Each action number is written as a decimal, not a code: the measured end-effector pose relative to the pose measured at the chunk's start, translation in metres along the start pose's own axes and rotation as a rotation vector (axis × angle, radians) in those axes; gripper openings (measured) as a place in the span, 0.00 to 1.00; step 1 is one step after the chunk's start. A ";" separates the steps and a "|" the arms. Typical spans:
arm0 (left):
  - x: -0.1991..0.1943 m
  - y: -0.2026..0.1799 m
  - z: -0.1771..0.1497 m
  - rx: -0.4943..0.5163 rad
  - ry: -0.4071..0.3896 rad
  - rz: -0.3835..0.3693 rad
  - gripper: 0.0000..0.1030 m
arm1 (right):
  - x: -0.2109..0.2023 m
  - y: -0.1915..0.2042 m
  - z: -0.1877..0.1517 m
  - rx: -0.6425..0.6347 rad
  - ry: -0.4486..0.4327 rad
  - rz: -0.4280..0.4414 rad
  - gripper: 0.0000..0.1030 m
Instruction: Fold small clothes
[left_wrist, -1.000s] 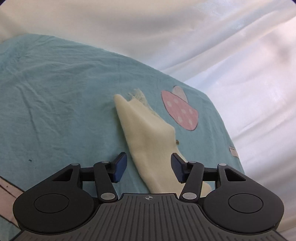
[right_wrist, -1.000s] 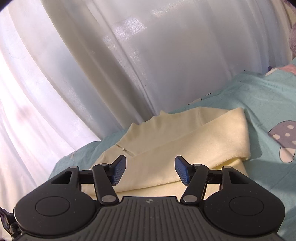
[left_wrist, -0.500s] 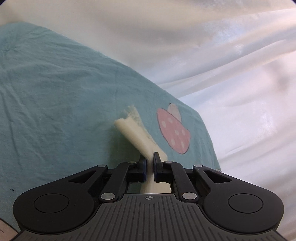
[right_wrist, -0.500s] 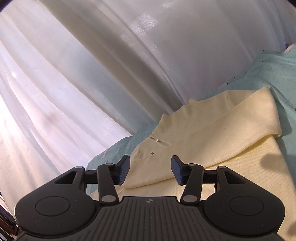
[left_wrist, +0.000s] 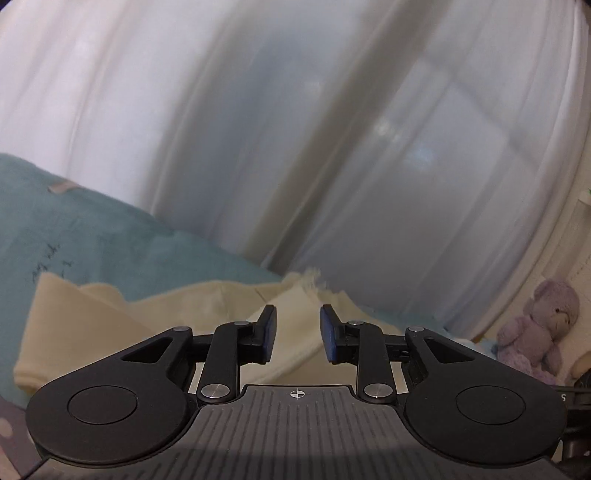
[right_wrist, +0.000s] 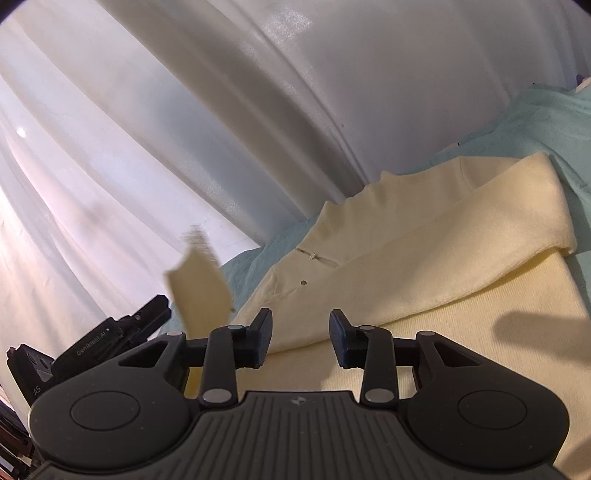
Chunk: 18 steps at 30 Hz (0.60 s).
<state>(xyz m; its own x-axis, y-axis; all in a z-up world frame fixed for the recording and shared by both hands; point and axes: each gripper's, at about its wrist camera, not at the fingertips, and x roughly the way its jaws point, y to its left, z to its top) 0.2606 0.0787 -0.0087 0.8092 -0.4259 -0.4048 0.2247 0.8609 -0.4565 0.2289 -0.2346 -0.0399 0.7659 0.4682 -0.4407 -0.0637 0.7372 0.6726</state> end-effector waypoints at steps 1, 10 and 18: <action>0.006 0.004 -0.011 -0.045 0.042 0.005 0.30 | 0.003 -0.002 0.001 0.008 0.010 -0.004 0.34; 0.002 0.031 -0.058 -0.014 0.162 0.243 0.39 | 0.076 -0.010 0.014 0.067 0.208 0.005 0.34; -0.002 0.038 -0.055 -0.043 0.151 0.302 0.40 | 0.144 -0.001 0.020 0.053 0.312 -0.042 0.34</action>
<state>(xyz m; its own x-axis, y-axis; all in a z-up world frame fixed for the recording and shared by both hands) 0.2375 0.0967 -0.0689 0.7458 -0.1924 -0.6378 -0.0384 0.9434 -0.3295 0.3527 -0.1777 -0.0922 0.5339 0.5704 -0.6242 0.0035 0.7368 0.6762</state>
